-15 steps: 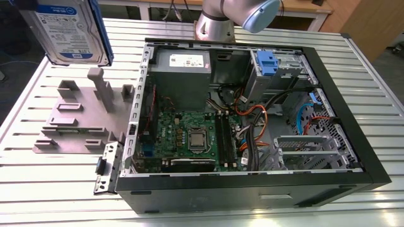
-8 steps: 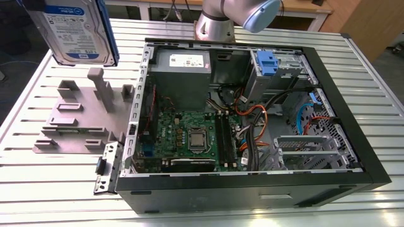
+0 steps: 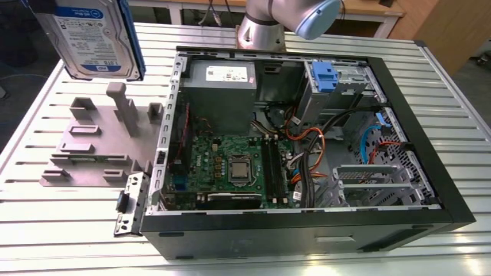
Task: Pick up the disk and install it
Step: 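Pick up the disk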
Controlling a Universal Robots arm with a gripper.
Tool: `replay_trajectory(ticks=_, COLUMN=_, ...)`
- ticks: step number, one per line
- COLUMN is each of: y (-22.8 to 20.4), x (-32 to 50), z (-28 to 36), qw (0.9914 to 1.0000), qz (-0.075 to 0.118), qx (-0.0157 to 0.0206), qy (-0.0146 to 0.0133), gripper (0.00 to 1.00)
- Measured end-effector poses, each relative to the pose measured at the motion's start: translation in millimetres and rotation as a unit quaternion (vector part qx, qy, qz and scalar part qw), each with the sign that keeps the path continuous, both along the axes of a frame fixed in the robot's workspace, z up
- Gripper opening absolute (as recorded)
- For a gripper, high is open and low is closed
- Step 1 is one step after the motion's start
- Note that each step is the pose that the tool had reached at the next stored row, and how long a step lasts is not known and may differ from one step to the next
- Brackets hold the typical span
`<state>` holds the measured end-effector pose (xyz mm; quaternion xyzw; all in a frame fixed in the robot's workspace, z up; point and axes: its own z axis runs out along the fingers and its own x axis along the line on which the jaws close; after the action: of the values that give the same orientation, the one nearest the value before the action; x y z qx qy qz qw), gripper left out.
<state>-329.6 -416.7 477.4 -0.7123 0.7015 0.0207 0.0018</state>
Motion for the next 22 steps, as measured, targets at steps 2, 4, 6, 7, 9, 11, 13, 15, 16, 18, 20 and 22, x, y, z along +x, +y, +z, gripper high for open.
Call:
replay_trajectory(ticks=2, y=0.0, x=1.2, z=0.0, qw=1.00000, qz=0.000, qx=0.0000, qy=0.0000, gripper=0.36)
replay_trajectory(ticks=4, y=0.0, x=1.7, z=-0.1, qw=1.00000, qz=0.000, qx=0.0000, qy=0.0000, gripper=0.36)
replay_trajectory(ticks=6, y=0.0, x=2.3, z=0.0, qw=1.00000, qz=0.000, qx=0.0000, qy=0.0000, gripper=0.36)
replay_trajectory(ticks=7, y=0.0, x=2.6, z=0.0, qw=1.00000, qz=0.000, qx=0.0000, qy=0.0000, gripper=0.36)
replay_trajectory(ticks=9, y=0.0, x=3.1, z=-0.1, qw=1.00000, qz=0.000, qx=0.0000, qy=0.0000, gripper=0.36)
replay_trajectory(ticks=11, y=0.0, x=3.3, z=0.0, qw=1.00000, qz=0.000, qx=0.0000, qy=0.0000, gripper=0.36)
replay_trajectory(ticks=13, y=0.0, x=3.4, z=0.0, qw=1.00000, qz=0.000, qx=0.0000, qy=0.0000, gripper=0.36)
replay_trajectory(ticks=15, y=0.0, x=3.9, z=0.0, qw=1.00000, qz=0.000, qx=0.0000, qy=0.0000, gripper=0.36)
replay_trajectory(ticks=16, y=0.0, x=4.2, z=0.0, qw=1.00000, qz=0.000, qx=0.0000, qy=0.0000, gripper=0.36)
replay_trajectory(ticks=18, y=0.0, x=4.7, z=-0.1, qw=1.00000, qz=0.000, qx=0.0000, qy=0.0000, gripper=0.36)
replay_trajectory(ticks=20, y=0.0, x=5.2, z=0.0, qw=1.00000, qz=0.000, qx=0.0000, qy=0.0000, gripper=0.36)
replay_trajectory(ticks=22, y=0.0, x=5.5, z=-0.1, qw=1.00000, qz=0.000, qx=0.0000, qy=0.0000, gripper=0.36)
